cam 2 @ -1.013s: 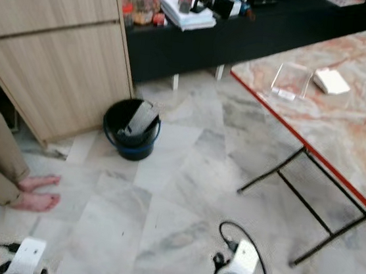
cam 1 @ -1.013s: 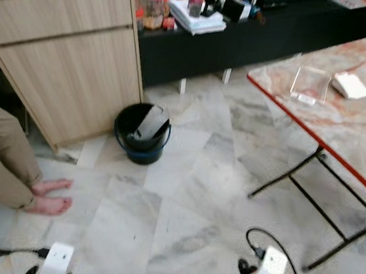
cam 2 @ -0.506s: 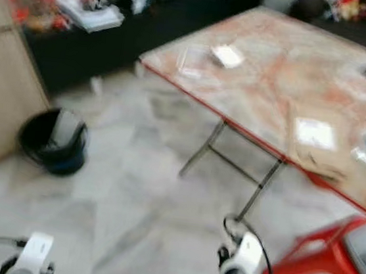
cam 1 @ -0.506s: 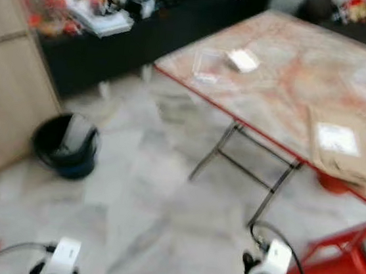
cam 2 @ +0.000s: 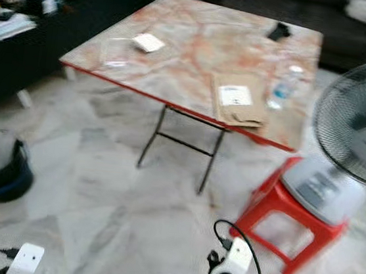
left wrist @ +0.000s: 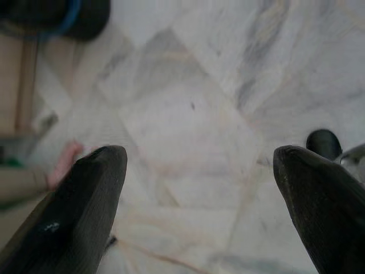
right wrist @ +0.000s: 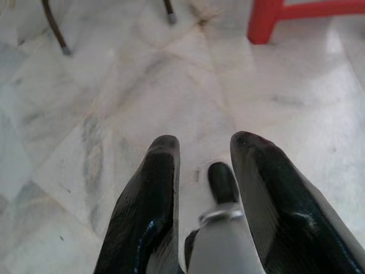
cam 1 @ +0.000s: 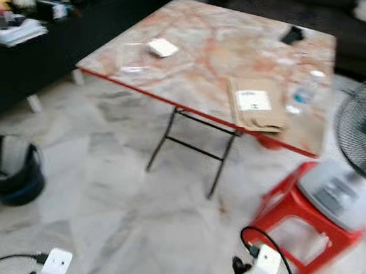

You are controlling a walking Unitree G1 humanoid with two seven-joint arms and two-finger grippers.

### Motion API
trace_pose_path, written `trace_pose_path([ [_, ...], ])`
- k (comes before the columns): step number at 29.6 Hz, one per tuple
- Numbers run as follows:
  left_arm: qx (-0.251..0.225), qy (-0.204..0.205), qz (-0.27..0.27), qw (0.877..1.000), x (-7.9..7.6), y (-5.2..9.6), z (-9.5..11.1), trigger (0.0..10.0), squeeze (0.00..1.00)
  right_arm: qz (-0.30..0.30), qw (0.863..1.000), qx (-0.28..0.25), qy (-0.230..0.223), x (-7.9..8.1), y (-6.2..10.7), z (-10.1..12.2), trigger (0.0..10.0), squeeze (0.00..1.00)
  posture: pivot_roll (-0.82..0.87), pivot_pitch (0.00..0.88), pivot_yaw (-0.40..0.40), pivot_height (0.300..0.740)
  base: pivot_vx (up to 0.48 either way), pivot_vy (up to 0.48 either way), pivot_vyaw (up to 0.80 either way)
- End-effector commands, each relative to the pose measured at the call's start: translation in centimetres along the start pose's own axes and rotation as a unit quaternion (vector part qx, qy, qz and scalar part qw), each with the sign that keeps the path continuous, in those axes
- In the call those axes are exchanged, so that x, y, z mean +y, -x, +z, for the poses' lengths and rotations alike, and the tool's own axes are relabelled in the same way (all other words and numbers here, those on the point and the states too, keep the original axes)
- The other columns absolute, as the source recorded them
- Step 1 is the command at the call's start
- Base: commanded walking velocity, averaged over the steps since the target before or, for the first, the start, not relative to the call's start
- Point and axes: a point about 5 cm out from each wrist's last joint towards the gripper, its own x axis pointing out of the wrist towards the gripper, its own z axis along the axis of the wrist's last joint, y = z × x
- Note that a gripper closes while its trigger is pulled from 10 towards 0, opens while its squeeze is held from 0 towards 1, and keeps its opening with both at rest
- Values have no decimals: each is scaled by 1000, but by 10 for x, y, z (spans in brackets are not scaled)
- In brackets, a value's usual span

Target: Picking trash to rubbish bin

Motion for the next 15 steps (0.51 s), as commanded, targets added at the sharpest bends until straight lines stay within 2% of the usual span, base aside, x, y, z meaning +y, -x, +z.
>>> trace_pose_path([
  [1,5,4,-1,1000,-1,1,-4,10000,0,-5,1000,3,1,-4,1,-1,10000,0,128,140,25,740,0,0,-763],
  [6,1,6,-2,1000,-3,1,-3,10000,0,-4,1000,1,1,-4,0,0,10000,0,125,141,23,740,0,0,-763],
  [9,-18,7,-3,1000,-4,0,5,10000,0,0,1000,-9,3,-2,0,5,10000,0,120,146,18,740,0,0,-733],
  [14,-80,25,5,996,-4,-3,36,10000,0,24,999,-38,23,7,-3,20,10000,0,130,147,10,740,0,0,0],
  [15,-114,33,7,993,-3,-4,51,10000,0,36,998,-55,23,12,-5,29,10000,0,131,147,10,740,0,0,0],
])
